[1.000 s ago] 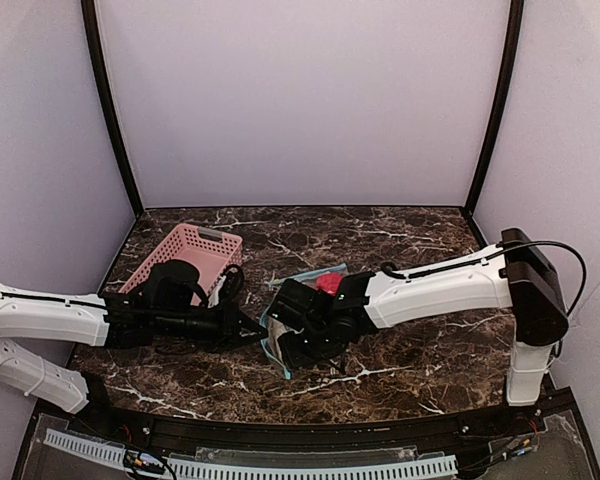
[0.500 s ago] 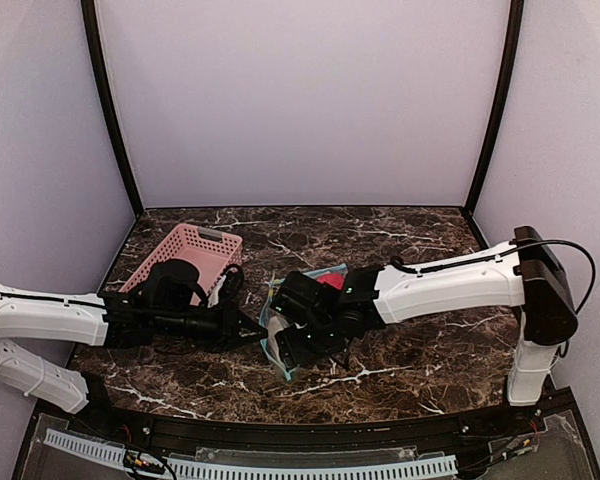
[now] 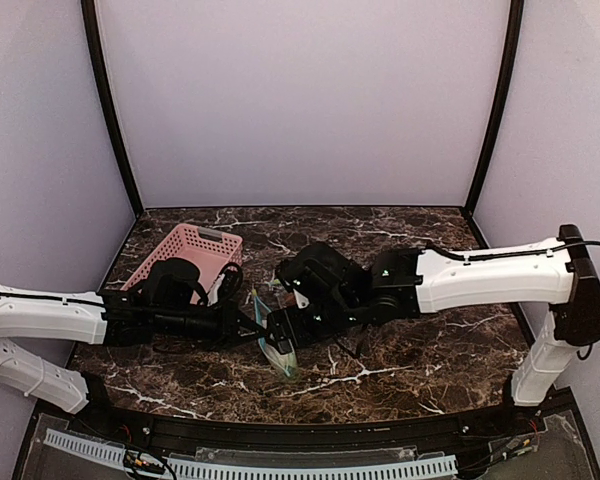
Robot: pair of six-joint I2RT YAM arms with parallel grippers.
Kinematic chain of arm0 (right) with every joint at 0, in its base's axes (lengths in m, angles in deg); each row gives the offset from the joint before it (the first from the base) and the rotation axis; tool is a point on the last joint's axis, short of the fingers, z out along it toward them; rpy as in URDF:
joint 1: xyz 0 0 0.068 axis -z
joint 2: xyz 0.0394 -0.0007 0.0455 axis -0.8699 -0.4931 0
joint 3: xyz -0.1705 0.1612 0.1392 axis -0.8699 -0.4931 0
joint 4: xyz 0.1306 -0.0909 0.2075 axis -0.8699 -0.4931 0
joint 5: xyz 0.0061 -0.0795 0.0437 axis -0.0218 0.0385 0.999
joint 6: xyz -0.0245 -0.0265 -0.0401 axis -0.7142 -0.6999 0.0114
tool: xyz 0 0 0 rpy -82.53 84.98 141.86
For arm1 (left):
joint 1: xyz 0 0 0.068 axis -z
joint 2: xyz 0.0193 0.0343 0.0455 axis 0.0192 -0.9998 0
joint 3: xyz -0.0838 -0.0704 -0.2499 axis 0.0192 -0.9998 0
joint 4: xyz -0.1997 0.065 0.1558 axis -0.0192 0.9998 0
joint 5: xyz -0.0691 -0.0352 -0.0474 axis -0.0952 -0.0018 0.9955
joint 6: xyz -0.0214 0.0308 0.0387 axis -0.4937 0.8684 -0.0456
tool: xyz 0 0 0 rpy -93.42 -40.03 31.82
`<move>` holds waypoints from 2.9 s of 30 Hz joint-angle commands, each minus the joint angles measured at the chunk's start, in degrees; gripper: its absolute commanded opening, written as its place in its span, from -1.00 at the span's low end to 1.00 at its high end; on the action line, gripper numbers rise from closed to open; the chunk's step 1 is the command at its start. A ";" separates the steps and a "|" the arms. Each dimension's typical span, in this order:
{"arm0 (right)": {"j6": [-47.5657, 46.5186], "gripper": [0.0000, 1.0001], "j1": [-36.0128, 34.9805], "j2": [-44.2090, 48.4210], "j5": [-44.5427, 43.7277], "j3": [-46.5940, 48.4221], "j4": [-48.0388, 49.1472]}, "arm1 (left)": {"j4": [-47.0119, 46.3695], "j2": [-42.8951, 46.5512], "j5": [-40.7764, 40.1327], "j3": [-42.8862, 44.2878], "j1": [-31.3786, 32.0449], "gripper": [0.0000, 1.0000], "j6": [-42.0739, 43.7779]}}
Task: Place the food in the zip-top bag and seal the zipper
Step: Adjust the fake vegetable in the zipper food storage bag, then pass from the left arm to the right, then hold the zipper from the zipper food storage bag.
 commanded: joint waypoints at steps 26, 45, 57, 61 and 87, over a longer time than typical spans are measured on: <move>0.43 -0.51 -5.92 -16.91 -17.52 17.62 -14.61 | 0.15 1.46 -1.97 1.07 -0.10 -0.99 -0.16; -8.31 -1.00 2.76 1.54 4.19 -5.54 8.00 | 14.80 18.20 -5.80 -1.83 -4.49 0.58 7.94; -17.46 -1.00 8.61 18.65 33.66 -19.90 21.88 | 22.27 21.81 9.78 6.82 -8.21 0.72 29.58; -17.62 -1.00 9.38 21.60 40.71 -21.29 23.52 | 23.06 20.89 12.26 8.67 -8.25 0.75 31.21; -16.75 -1.00 9.63 20.32 50.70 -22.54 26.11 | 10.42 15.49 28.98 12.08 -8.24 -0.05 26.75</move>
